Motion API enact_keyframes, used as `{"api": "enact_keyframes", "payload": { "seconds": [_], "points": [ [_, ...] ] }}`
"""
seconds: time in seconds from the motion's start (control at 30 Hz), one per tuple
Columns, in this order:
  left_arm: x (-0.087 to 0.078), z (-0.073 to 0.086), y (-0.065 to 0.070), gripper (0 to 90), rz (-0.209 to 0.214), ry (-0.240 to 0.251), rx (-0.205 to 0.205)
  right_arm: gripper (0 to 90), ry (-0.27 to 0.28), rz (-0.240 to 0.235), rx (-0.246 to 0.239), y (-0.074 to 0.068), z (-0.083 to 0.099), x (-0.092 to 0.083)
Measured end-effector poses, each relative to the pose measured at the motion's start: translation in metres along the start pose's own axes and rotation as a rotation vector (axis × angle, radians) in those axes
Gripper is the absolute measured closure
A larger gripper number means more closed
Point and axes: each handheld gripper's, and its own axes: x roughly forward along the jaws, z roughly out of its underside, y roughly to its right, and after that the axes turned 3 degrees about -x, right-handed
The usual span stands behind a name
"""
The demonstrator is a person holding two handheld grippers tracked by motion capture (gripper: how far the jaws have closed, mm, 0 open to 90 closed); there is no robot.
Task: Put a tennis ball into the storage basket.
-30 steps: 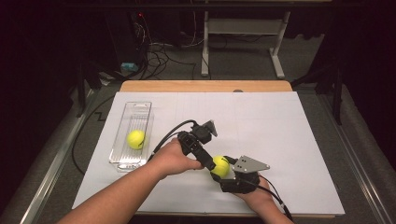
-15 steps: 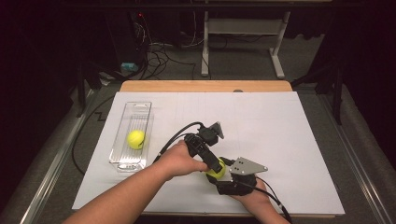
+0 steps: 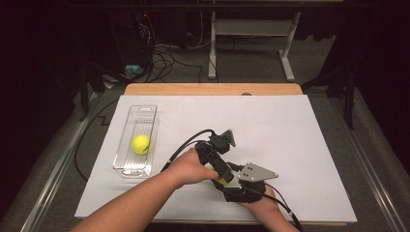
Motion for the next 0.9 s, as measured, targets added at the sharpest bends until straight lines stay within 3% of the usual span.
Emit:
{"api": "enact_keyframes", "payload": {
  "seconds": [0.17,0.37,0.43,0.63,0.83,0.9],
  "points": [
    [0.0025,0.0002,-0.0003,6.0,0.021,0.0,0.001,26.7,0.004,0.002,0.001,0.0,-0.0003,-0.0006],
    [0.0013,0.0013,-0.0008,21.3,0.071,-0.002,0.016,26.7,0.006,0.01,0.018,-0.0003,-0.0004,-0.0006],
    [0.0012,0.0013,0.0001,25.9,0.068,-0.001,0.015,26.7,0.003,0.01,0.004,0.0008,0.0,-0.0001],
    [0.0015,0.0016,0.0011,26.6,0.057,-0.006,0.016,25.2,0.004,-0.007,0.019,0.0015,0.0007,0.0014],
    [-0.0036,0.0025,-0.0033,26.7,0.04,0.005,0.002,0.0,-0.025,-0.015,0.012,0.0026,0.0034,0.0069],
    [-0.0067,0.0039,-0.0065,26.7,0.031,0.008,-0.004,0.0,-0.034,-0.02,0.015,0.0034,0.0054,0.0074]
  ]
}}
